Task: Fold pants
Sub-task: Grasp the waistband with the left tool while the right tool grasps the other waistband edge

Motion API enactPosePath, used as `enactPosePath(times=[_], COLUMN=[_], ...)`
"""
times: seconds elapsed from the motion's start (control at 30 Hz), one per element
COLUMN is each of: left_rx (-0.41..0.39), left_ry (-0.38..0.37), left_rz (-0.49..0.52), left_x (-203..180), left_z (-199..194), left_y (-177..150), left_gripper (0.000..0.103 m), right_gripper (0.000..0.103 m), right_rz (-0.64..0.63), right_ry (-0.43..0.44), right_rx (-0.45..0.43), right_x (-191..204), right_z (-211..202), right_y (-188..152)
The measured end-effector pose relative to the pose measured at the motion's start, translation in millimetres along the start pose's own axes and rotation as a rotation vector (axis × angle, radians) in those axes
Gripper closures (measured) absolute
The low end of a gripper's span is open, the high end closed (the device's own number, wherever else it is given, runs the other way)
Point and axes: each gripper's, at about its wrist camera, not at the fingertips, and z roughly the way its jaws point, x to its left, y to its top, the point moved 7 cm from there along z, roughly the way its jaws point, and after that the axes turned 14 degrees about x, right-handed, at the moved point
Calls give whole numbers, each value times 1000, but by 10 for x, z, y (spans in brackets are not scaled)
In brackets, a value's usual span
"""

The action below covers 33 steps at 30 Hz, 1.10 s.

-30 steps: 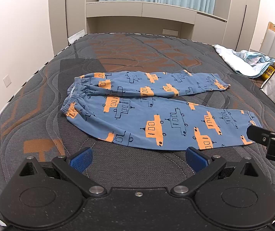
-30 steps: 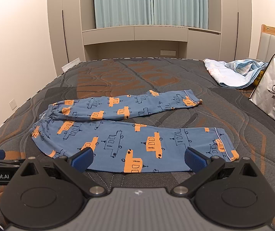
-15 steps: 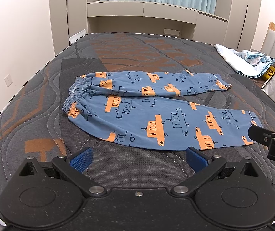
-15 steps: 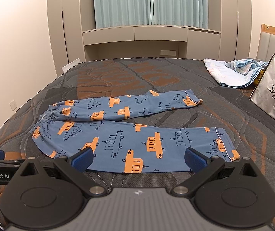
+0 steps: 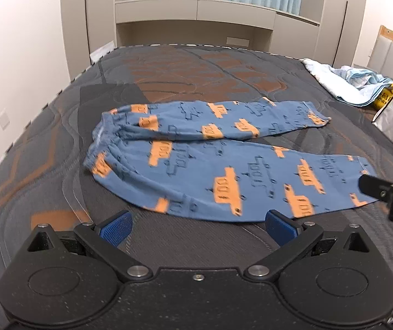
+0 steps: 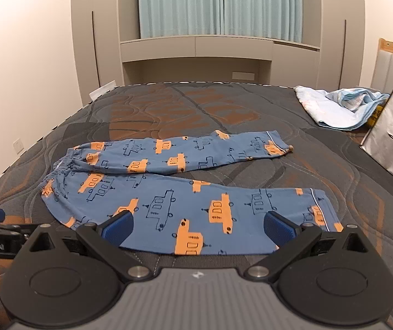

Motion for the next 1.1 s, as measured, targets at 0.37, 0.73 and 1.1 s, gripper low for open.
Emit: enactPosePath(times=[0.37,0.73,1.1], left_rx=[15,-4,129], left_ry=[-7,10,-62], left_rz=[67,257,425], left_x=[699,1304,1705], left_z=[619,1624,2561], left_y=[832,2038,2744], left_gripper=[0,1,21], right_gripper=[0,0,0], right_rz=[-111,-395,-704], right_ry=[84,239,358], right_rx=[-4,19,174], right_x=[129,403,703], right_z=[655,1893,2741], right_y=[681,1744,2450])
